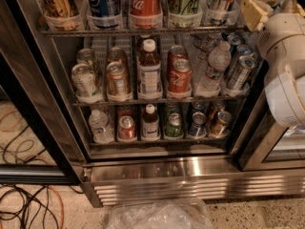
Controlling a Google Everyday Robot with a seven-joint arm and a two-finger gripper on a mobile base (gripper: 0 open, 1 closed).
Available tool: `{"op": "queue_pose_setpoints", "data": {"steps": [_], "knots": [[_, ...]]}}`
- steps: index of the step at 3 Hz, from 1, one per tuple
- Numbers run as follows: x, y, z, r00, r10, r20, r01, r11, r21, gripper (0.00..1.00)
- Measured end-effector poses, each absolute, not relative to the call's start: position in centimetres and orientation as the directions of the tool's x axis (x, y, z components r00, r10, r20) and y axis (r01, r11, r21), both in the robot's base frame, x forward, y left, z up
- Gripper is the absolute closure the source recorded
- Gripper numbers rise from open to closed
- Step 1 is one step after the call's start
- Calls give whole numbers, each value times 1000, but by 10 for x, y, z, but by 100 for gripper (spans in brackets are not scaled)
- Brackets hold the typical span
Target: Pick 7up can from top shelf of fridge
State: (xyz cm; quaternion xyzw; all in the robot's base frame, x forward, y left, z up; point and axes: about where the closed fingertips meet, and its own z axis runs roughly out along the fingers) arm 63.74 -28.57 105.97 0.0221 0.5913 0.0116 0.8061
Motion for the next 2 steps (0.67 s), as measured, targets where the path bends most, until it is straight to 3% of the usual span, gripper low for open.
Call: {"op": "queue_pose_setpoints", "data": {"steps": [2], "knots": [[639, -289, 1059, 296, 37, -955, 15, 999, 44, 32]]}}
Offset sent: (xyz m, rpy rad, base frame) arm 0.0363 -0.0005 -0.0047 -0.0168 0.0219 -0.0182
